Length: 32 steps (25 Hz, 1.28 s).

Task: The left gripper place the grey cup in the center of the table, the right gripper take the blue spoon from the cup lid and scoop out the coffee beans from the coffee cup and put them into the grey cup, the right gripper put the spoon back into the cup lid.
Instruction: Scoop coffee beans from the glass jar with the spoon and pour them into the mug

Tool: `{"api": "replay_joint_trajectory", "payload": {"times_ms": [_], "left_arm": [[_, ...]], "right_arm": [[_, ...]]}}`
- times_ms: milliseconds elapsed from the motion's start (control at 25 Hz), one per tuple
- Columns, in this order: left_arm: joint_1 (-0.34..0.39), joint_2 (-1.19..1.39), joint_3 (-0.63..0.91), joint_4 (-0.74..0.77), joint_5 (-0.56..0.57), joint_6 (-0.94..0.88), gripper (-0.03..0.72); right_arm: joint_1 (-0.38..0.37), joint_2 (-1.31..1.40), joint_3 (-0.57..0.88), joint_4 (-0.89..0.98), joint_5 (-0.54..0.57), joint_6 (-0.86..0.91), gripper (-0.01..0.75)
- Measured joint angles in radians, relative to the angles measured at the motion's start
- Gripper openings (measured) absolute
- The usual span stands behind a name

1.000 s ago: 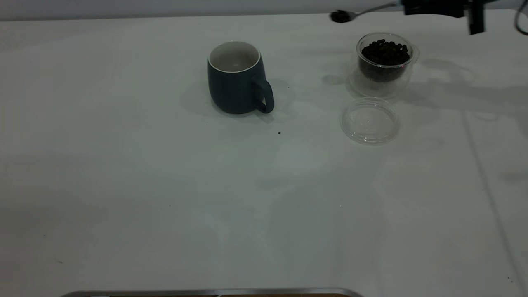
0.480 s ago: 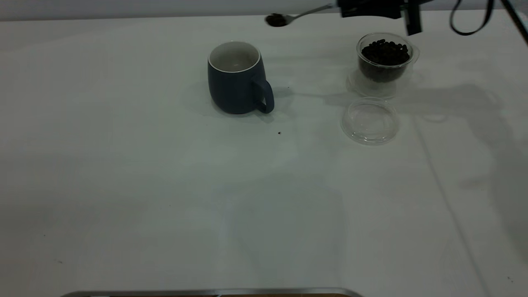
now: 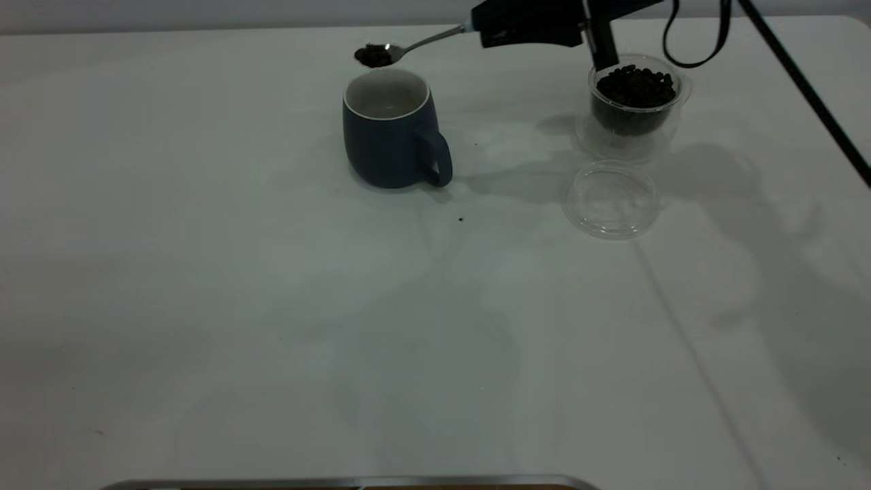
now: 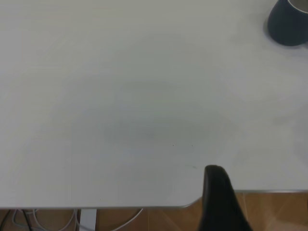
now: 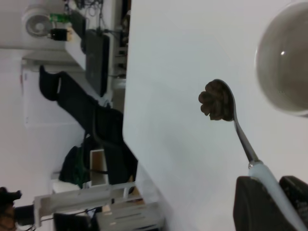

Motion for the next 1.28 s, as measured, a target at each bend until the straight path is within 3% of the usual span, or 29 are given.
{"api": "replay_joint_trajectory", "payload": {"times_ms": [400, 1000, 1280], "left_arm": [[0.000, 0.000, 0.000, 0.000, 0.000, 0.001, 0.499], [0.000, 0.000, 0.000, 0.000, 0.000, 0.001, 0.499], [0.000, 0.000, 0.000, 0.000, 0.000, 0.001, 0.499]], "right_arm": [[0.028, 0.000, 0.000, 0.007, -0.154, -0.054, 0.098], [0.049, -0.004, 0.000, 0.017, -0.232, -0.492, 0.098], [0.049, -0.107, 0.000, -0.095, -0.259, -0.523, 0.099]]}}
